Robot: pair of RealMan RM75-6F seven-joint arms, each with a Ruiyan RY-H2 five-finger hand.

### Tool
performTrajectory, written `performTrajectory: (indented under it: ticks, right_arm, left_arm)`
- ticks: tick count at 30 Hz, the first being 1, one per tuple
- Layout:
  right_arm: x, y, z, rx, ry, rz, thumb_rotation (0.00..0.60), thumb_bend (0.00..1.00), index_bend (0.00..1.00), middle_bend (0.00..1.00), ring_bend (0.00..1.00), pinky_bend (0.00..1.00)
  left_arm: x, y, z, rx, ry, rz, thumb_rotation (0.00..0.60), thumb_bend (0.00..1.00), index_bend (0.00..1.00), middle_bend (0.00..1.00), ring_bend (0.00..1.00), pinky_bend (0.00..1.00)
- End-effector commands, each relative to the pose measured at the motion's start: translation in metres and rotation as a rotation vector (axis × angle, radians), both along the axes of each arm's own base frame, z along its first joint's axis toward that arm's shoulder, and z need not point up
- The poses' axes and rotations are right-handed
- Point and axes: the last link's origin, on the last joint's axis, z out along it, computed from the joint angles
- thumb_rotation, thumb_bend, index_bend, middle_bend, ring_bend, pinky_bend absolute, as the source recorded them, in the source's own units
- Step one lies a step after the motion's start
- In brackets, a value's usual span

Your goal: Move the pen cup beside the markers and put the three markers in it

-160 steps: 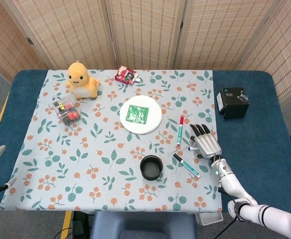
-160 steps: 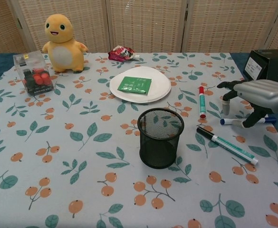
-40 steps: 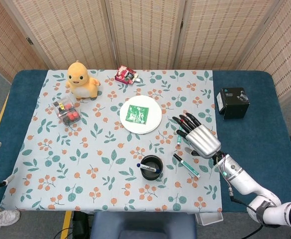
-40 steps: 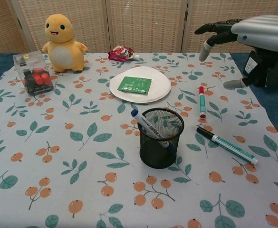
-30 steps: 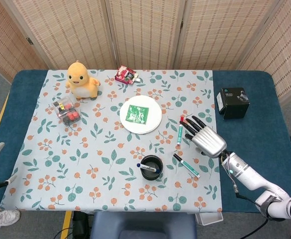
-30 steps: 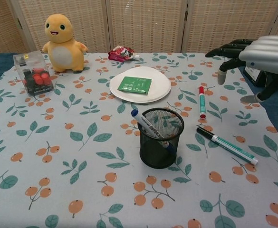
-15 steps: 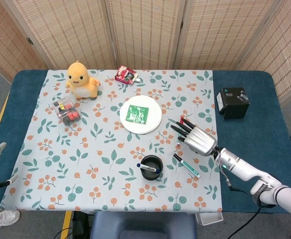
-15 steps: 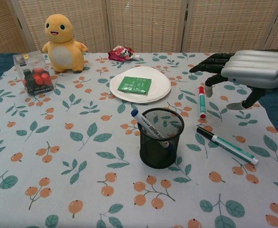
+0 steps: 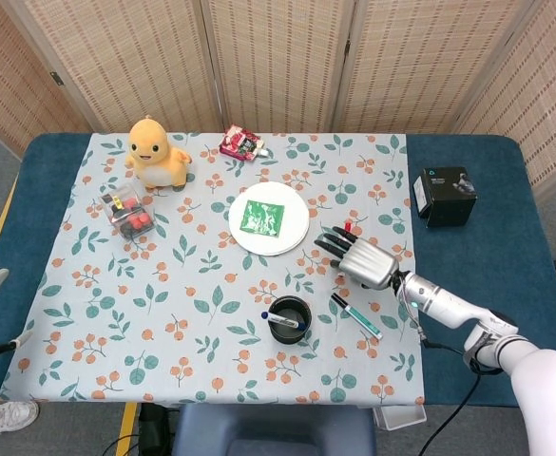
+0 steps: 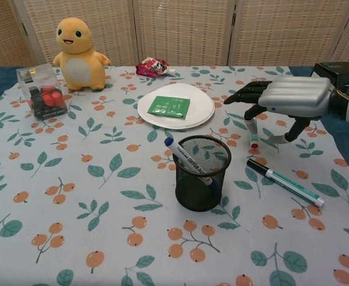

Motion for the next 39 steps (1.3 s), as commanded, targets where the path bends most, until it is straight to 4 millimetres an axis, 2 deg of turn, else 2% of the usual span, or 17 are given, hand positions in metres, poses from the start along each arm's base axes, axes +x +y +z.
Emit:
performTrajectory:
  ticks: [1, 16, 39]
  right_arm:
    - [0.001, -0.005, -0.002, 0.004, 0.024, 0.004, 0.600, 0.32, 0.45, 0.00, 0.00, 0.00]
    - [0.004, -0.017, -0.012, 0.014, 0.062, -0.013, 0.600, 0.35, 0.45, 0.00, 0.00, 0.00]
    - [-0.001, -0.020, -0.026, 0.023, 0.082, -0.035, 0.600, 0.37, 0.47, 0.00, 0.00, 0.00]
  left_arm:
    - [-0.001, 0.001, 0.001, 0.001, -0.005, 0.001, 0.600, 0.02, 0.00, 0.00, 0.00, 0.24]
    - [-0.002, 0.001, 0.000, 0.002, -0.008, 0.009, 0.600, 0.02, 0.00, 0.00, 0.00, 0.24]
    - [-0.002, 0.000, 0.001, 0.003, -0.012, 0.013, 0.600, 0.02, 0.00, 0.00, 0.00, 0.24]
